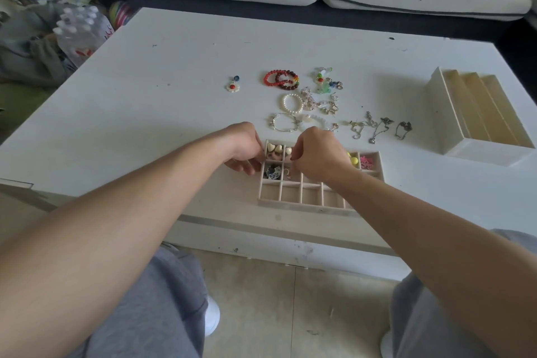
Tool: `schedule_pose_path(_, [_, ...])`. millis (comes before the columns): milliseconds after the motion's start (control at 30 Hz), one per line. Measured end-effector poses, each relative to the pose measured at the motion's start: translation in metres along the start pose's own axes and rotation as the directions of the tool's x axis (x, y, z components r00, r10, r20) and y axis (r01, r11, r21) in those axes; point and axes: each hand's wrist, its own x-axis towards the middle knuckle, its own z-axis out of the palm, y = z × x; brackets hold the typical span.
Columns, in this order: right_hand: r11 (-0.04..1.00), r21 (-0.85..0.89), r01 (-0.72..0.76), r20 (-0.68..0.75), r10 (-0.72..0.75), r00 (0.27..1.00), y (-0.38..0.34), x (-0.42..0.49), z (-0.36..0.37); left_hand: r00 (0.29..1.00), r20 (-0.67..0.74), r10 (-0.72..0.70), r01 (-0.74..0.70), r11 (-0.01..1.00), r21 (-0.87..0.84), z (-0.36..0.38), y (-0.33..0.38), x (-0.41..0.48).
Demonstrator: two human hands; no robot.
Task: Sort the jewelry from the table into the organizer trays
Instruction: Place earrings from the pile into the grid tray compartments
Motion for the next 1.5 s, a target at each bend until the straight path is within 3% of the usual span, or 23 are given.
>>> schedule_pose_path(133, [0.994, 0.110, 0.006, 0.067, -0.013, 0.998, 0.009, 0.006, -0.011, 1.000, 0.001, -0.002, 0.002, 1.000, 0.012, -0.002, 0.002, 0.001])
schedule_pose_path(233, [0.983, 0.184, -0.005, 0.068, -0.008, 0.998, 0.014, 0.009, -0.021, 0.999, -0.031, 0.014, -0.011, 0.993, 0.119, -0.004, 0.003, 0.001])
schedule_pose_path(367, [0.973, 0.227, -0.044, 0.008, 0.043, 0.999, 0.028, 0.020, -0.034, 0.943, -0.308, 0.122, 0.000, 0.930, 0.367, -0.004, 0.014, 0.002])
schedule_pose_path(467, [0.960, 0.262, -0.101, -0.032, 0.113, 0.993, 0.045, 0.031, -0.042, 0.905, -0.376, 0.200, -0.051, 0.928, 0.370, 0.000, 0.026, 0.008])
schedule_pose_path(800, [0.896, 0.396, -0.200, -0.139, 0.274, 0.952, 0.101, 0.066, -0.066, 0.859, -0.341, 0.381, -0.285, 0.911, 0.299, 0.028, 0.078, 0.057])
schedule_pose_path(933, [0.934, 0.329, -0.136, -0.143, 0.191, 0.971, 0.100, 0.078, -0.059, 0.829, -0.386, 0.404, -0.319, 0.909, 0.268, 0.040, 0.095, 0.077])
schedule_pose_path(1133, [0.988, 0.097, -0.116, -0.127, 0.128, 0.984, 0.099, 0.093, -0.043, 0.821, -0.365, 0.440, -0.361, 0.894, 0.266, 0.056, 0.111, 0.100])
schedule_pose_path(1500, [0.994, -0.006, -0.105, -0.118, 0.103, 0.988, 0.092, 0.092, -0.032, 0.821, -0.379, 0.426, -0.358, 0.902, 0.240, 0.047, 0.100, 0.096])
